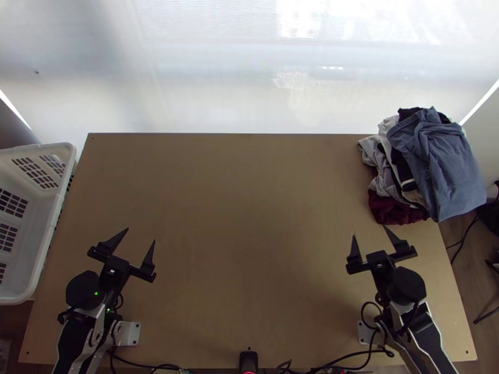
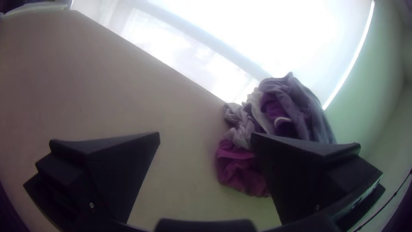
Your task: Fold the t-shirt
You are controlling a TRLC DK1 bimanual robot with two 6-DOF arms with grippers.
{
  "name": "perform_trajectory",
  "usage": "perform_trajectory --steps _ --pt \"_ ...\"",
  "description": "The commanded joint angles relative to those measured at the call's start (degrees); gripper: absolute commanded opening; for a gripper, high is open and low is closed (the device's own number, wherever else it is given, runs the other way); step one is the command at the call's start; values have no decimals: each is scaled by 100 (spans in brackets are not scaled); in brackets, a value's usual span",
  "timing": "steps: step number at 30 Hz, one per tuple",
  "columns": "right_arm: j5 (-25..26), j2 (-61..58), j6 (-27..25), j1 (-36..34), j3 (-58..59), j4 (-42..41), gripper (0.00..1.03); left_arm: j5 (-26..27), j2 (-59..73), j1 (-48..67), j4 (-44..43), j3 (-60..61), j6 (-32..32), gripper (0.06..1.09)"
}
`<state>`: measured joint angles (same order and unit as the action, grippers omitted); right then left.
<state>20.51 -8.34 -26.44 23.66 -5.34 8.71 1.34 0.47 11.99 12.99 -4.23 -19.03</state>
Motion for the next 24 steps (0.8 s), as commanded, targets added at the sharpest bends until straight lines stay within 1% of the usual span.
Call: perform_trajectory --steps 1,4,11,14,24 --pt "-627 834 -37 -898 -2 210 98 33 6 -21 10 1 -5 104" --pt "-680 834 -46 -1056 -2 236 98 33 -47 -21 1 -8 4 104" --pt "-768 834 -46 -1056 -2 254 98 33 -47 -30 -7 -8 4 104" --pt "-935 834 -55 -1012 -2 324 98 33 -47 -30 -7 -8 4 104" --pt "-935 834 -55 -1021 -2 324 98 33 -47 -56 -16 -8 4 104"
